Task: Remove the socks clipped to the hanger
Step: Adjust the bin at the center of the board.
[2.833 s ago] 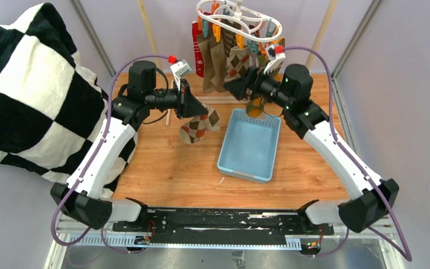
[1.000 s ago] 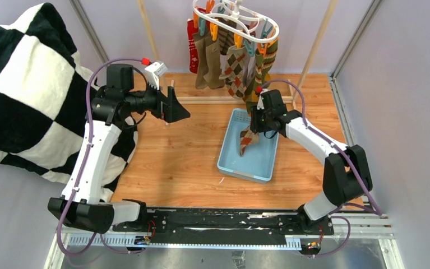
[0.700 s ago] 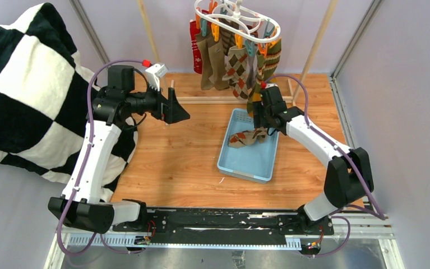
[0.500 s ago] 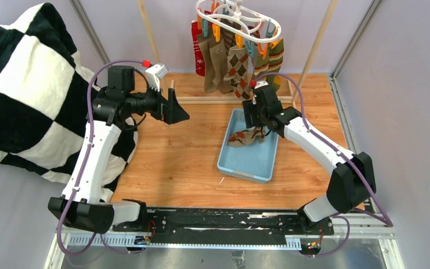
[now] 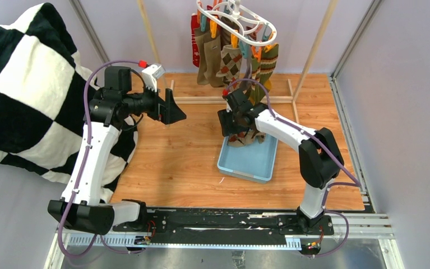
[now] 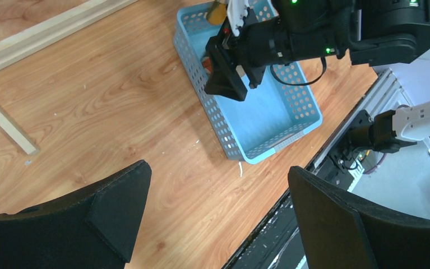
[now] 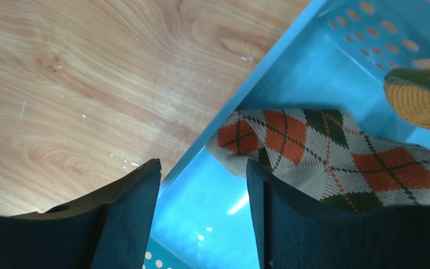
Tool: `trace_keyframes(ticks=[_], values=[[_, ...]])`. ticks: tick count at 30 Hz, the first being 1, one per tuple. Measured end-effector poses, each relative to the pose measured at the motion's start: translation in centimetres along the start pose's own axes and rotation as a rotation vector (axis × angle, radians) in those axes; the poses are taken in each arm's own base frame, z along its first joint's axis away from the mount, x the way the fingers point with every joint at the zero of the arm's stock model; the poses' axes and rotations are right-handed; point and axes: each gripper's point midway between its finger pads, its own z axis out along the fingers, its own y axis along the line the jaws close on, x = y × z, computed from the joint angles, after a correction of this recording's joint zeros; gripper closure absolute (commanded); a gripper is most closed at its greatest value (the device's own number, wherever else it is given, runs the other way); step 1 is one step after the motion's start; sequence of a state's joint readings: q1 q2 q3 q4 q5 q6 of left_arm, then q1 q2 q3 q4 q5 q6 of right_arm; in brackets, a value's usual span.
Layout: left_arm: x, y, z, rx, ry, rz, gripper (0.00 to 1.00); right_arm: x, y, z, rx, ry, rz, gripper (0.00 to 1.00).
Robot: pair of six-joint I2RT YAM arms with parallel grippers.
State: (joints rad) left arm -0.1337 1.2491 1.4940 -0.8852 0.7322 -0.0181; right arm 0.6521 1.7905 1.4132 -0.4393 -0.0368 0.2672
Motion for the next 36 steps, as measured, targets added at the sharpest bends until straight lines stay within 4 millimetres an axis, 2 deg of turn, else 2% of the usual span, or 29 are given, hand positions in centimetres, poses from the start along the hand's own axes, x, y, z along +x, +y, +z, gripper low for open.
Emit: trace_keyframes(ticks=[3, 5, 6, 9, 10, 15, 21, 23, 27, 31, 36], values=[[0.0, -0.1, -0.2, -0.001, -0.003, 0.007, 0.0, 1.0, -0.2, 0.6, 0.035, 0.038, 0.037, 0.5], [0.0, -0.1, -0.2, -0.001, -0.004, 0.01, 0.0, 0.9, 0.2, 0.8, 0.04, 0.04, 0.056, 0.6], [0.0, -0.1, -0.3, -0.001, -0.005, 0.011, 0.0, 0.7, 0.5, 0.9, 0.042, 0.037, 0.07, 0.67], [0.0, -0.2, -0.3, -0.001, -0.005, 0.012, 0.0, 0.4, 1.2, 1.4, 0.054, 0.033, 0.111, 0.97], [0.0, -0.2, -0.3, -0.001, -0.005, 0.015, 0.0, 0.4, 1.3, 1.5, 0.06, 0.03, 0.136, 1.0], [0.0, -0.2, -0.4, 0.002, -0.005, 0.033, 0.0, 0.1, 0.6, 1.3, 0.13, -0.019, 0.295, 1.0], [0.0, -0.6, -0.4, 0.023, -0.006, 0.042, 0.0, 1.3, -1.3, -1.3, 0.229, -0.109, 0.524, 1.0], [0.0, -0.7, -0.4, 0.03, -0.006, 0.042, 0.0, 0.9, -1.2, -2.1, 0.22, -0.142, 0.576, 1.0], [0.0, -0.9, -0.4, 0.044, -0.007, 0.048, 0.0, -0.2, -0.1, -2.3, 0.181, -0.162, 0.615, 1.0], [0.0, -1.1, -0.4, 0.057, -0.007, 0.056, 0.0, 0.8, 0.6, -2.3, 0.168, -0.168, 0.684, 1.0], [0.0, -1.3, -0.4, 0.07, -0.008, 0.056, 0.0, 4.1, -1.5, -2.6, 0.23, -0.178, 0.848, 1.0]])
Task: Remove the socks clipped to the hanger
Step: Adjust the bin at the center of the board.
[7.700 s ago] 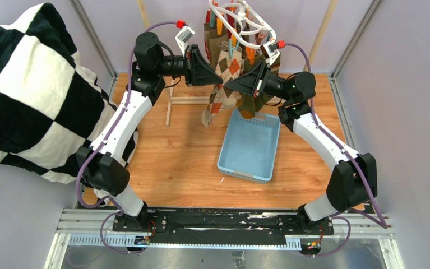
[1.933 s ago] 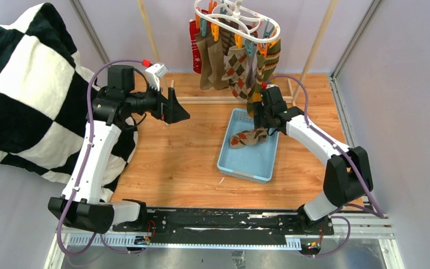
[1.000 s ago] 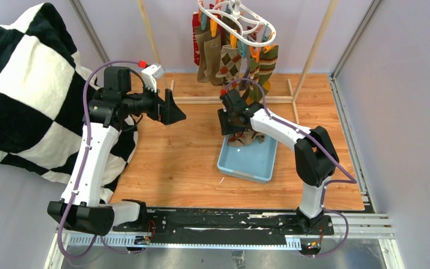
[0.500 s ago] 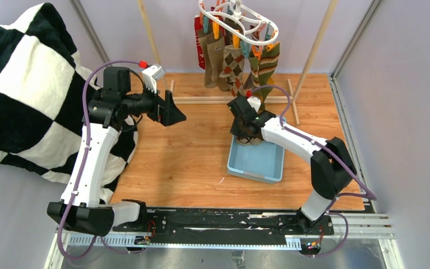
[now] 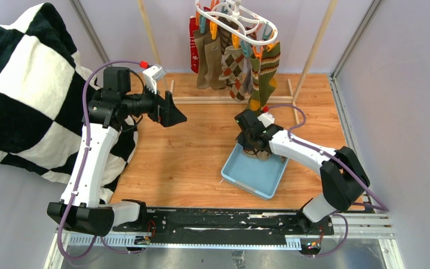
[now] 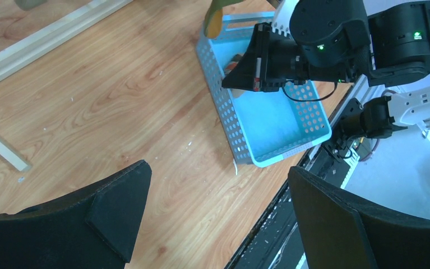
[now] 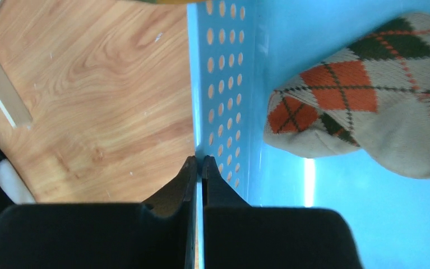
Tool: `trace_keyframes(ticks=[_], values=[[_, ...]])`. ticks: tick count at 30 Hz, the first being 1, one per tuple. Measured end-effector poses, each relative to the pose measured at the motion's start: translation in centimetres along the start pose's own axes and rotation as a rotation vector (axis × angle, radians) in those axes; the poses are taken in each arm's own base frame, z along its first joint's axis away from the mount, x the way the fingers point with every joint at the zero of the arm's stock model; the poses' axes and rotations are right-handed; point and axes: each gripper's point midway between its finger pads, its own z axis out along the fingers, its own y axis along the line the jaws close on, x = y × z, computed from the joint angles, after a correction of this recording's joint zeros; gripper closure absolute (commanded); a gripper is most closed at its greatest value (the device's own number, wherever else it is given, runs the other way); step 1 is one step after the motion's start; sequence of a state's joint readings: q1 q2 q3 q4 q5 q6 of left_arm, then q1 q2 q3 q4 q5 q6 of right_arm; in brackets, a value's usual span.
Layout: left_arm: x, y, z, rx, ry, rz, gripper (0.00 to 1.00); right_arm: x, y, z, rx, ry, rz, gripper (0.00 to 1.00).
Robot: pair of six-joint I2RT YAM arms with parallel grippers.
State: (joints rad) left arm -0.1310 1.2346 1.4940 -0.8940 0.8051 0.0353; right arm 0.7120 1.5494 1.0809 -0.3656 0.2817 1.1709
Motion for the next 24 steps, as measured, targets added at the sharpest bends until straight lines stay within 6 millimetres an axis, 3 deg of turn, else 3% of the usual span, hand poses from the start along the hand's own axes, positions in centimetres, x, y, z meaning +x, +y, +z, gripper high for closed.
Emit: trace_keyframes(ticks=[2, 8, 13, 19, 24], values=[[0.0, 0.0, 0.0, 0.001, -0.001, 0.005, 0.0, 0.2, -1.3, 0.2, 0.023, -0.009, 0.061, 1.0], [-0.1, -0.4, -0.3, 0.008, -0.009, 0.024, 0.0, -1.6, -3.1, 0.3, 0.048, -0.082, 0.193, 1.0], [-0.2, -0.6, -0.3, 0.019, -0.011, 0.029, 0.0, -5.1, -4.5, 1.5, 0.079, -0.153, 0.336, 0.6], [-0.2, -0.7, -0.3, 0.022, -0.011, 0.032, 0.0, -6.8, -1.9, 2.5, 0.026, -0.16, 0.246, 0.32], [-0.2, -0.6, -0.4, 0.022, -0.012, 0.042, 0.0, -7.7, 0.5, -0.1, -0.101, -0.141, -0.031, 0.3]])
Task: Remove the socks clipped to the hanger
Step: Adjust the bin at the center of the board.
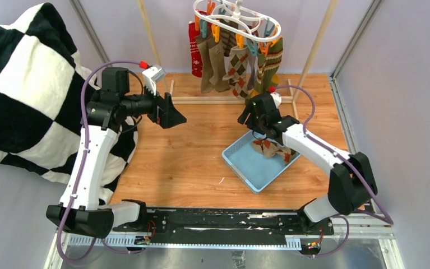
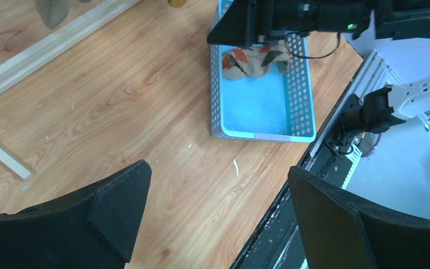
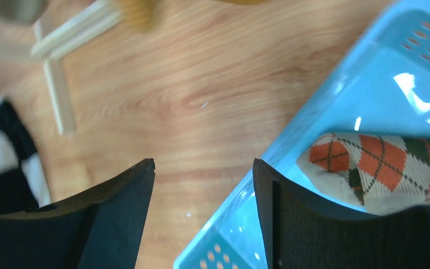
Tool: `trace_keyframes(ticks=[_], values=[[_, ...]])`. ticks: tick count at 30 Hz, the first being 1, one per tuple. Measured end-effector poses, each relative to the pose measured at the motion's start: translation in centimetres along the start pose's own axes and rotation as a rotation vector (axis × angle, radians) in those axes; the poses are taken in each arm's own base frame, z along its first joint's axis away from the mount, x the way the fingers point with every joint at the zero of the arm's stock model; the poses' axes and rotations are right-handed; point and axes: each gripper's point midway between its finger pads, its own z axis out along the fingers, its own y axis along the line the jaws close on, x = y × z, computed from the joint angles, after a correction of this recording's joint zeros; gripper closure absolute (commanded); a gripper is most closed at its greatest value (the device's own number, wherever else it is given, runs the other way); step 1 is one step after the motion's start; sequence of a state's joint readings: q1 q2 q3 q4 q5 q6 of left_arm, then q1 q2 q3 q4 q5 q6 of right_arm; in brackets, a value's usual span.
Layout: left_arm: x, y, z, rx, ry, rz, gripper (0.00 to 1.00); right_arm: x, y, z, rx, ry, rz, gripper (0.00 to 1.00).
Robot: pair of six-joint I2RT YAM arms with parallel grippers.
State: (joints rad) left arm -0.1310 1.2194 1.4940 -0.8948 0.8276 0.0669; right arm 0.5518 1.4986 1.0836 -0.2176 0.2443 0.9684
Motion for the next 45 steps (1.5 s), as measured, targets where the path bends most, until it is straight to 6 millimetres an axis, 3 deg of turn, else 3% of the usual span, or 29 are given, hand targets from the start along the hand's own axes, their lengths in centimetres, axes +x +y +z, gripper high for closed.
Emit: trace_keyframes(ticks=[4, 7, 10, 13, 19, 22, 26, 33, 38, 45], values=[[-0.1, -0.2, -0.2, -0.002, -0.006, 0.017, 0.0, 0.7, 2.5, -4.1, -0.225, 0.096, -0.295, 0.29], [-0.2, -0.4, -0.5, -0.003, -0.014, 0.031, 0.0, 2.0, 3.2, -7.6, -0.352, 0.147, -0.489, 0.27], [-0.3, -0.6, -0.7, -0.004, -0.02, 0.046, 0.0, 4.6, 3.3, -10.7, -0.451, 0.215, -0.674, 0.27], [-0.3, -0.6, -0.7, -0.005, -0.02, 0.05, 0.0, 7.6, 2.6, -11.9, -0.497, 0.316, -0.799, 0.27], [-0.3, -0.2, -0.5, -0.016, -0.014, 0.044, 0.0, 13.6, -0.7, -11.3, -0.458, 0.559, -0.989, 0.32], [-0.3, 0.1, -0.4, -0.023, -0.01, 0.041, 0.0, 15.3, -2.3, -10.8, -0.398, 0.648, -1.062, 0.37], [-0.4, 0.1, -0.5, -0.028, -0.01, 0.04, 0.0, 16.0, -3.1, -10.3, -0.363, 0.687, -1.103, 0.46], [-1.0, 0.0, -0.7, -0.032, -0.022, 0.055, 0.0, 16.6, -3.5, -9.6, -0.334, 0.718, -1.118, 0.7], [-1.0, 0.1, -0.7, -0.041, -0.022, 0.055, 0.0, 16.8, -2.8, -8.7, -0.313, 0.705, -1.078, 0.99], [-1.2, 0.1, -0.8, -0.046, -0.027, 0.06, 0.0, 15.8, -0.5, -6.3, -0.227, 0.604, -0.969, 1.0]])
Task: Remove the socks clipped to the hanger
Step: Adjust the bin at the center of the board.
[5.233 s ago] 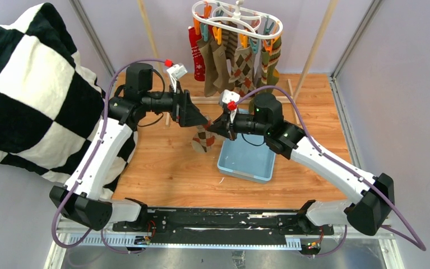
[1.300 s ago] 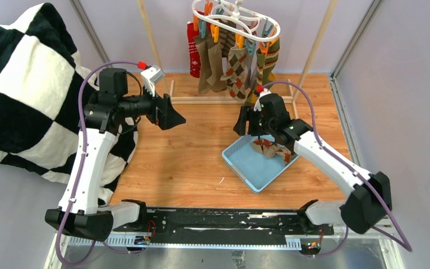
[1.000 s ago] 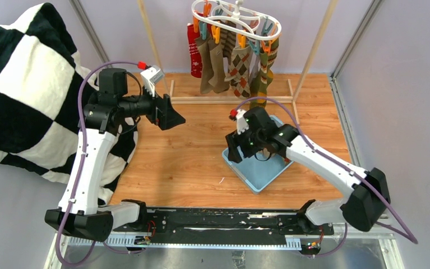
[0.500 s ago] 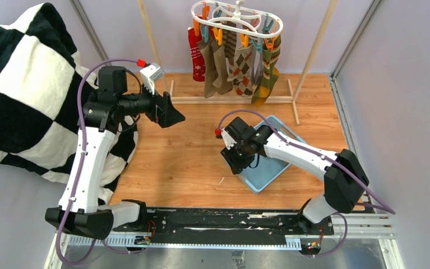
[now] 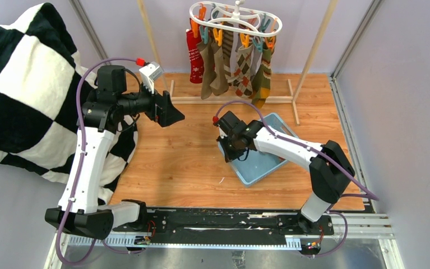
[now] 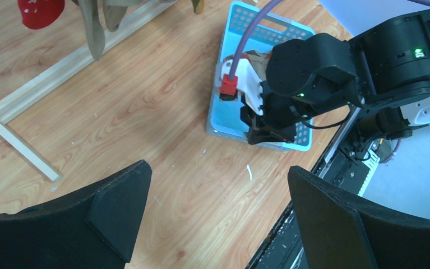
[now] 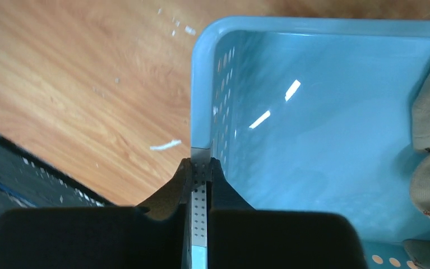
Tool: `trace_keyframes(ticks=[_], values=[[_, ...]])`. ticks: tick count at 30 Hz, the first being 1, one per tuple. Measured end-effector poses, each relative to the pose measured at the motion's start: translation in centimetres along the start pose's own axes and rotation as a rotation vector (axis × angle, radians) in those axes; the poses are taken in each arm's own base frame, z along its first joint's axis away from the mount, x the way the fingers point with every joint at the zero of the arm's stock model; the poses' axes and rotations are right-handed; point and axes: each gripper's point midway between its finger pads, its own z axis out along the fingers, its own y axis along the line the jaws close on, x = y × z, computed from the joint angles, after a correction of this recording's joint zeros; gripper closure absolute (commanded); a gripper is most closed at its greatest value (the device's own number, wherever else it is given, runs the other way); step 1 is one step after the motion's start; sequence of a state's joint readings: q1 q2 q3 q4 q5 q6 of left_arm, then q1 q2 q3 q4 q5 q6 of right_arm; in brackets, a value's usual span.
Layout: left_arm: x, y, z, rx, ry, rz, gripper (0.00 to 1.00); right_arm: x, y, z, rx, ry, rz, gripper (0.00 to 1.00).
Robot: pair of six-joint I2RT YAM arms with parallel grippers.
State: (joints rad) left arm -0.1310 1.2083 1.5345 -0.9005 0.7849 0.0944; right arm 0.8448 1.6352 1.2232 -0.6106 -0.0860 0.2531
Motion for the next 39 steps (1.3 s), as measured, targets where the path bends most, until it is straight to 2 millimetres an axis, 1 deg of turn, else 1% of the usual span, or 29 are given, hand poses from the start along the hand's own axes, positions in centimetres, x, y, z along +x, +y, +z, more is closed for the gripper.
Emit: trace_keyframes(ticks=[4, 7, 14, 15, 17, 20, 21, 24, 26, 28, 31, 32, 34, 36, 38, 39], values=[[-0.2, 0.0, -0.1, -0.001, -0.004, 0.004, 0.0, -1.9, -0.5, 0.7, 0.067, -0.058, 0.136, 1.0], [-0.3, -0.1, -0.1, -0.001, -0.006, 0.007, 0.0, -2.8, -0.6, 0.9, 0.095, -0.101, 0.249, 1.0], [-0.3, 0.0, -0.1, -0.001, -0.006, 0.008, 0.0, -4.2, -0.6, 1.6, 0.116, -0.158, 0.431, 0.99], [-0.3, 0.0, -0.1, -0.001, -0.005, 0.009, 0.0, -4.4, -0.6, 1.6, 0.119, -0.167, 0.45, 0.95], [-0.3, 0.1, 0.0, 0.0, -0.002, 0.007, 0.0, -4.7, -0.7, 1.6, 0.126, -0.178, 0.472, 0.83], [-0.3, 0.3, 0.2, -0.001, 0.0, 0.005, 0.0, -5.1, -0.9, 1.5, 0.14, -0.194, 0.493, 0.62], [-0.4, 0.3, 0.2, 0.0, 0.0, 0.005, 0.0, -5.2, -1.2, 1.5, 0.145, -0.198, 0.497, 0.54], [-0.4, 0.4, 0.3, 0.0, 0.003, 0.004, 0.0, -5.5, -1.9, 1.2, 0.154, -0.211, 0.498, 0.34], [-0.4, 0.4, 0.4, 0.002, 0.003, 0.004, 0.0, -6.1, -2.6, 0.0, 0.154, -0.242, 0.487, 0.3], [-0.4, 0.4, 0.4, 0.008, 0.003, 0.006, 0.0, -6.9, -3.1, -1.8, 0.14, -0.298, 0.471, 0.28], [-0.4, 0.2, 0.4, 0.017, 0.004, 0.012, 0.0, -8.6, -3.7, -6.2, 0.109, -0.425, 0.43, 0.24], [-0.3, 0.2, 0.4, 0.019, 0.005, 0.014, 0.0, -9.5, -3.9, -8.2, 0.094, -0.488, 0.416, 0.24], [-0.3, 0.2, 0.5, 0.023, 0.008, 0.014, 0.0, -10.9, -4.4, -11.1, 0.063, -0.584, 0.402, 0.24], [-0.2, 0.2, 0.5, 0.028, 0.01, 0.012, 0.0, -12.5, -6.2, -13.6, 0.048, -0.67, 0.417, 0.24], [-0.1, 0.1, 0.6, 0.037, 0.013, 0.008, 0.0, -14.0, -8.6, -15.0, 0.058, -0.72, 0.437, 0.24], [-0.1, 0.0, 0.6, 0.04, 0.013, 0.007, 0.0, -15.0, -9.8, -15.4, 0.066, -0.74, 0.442, 0.24]])
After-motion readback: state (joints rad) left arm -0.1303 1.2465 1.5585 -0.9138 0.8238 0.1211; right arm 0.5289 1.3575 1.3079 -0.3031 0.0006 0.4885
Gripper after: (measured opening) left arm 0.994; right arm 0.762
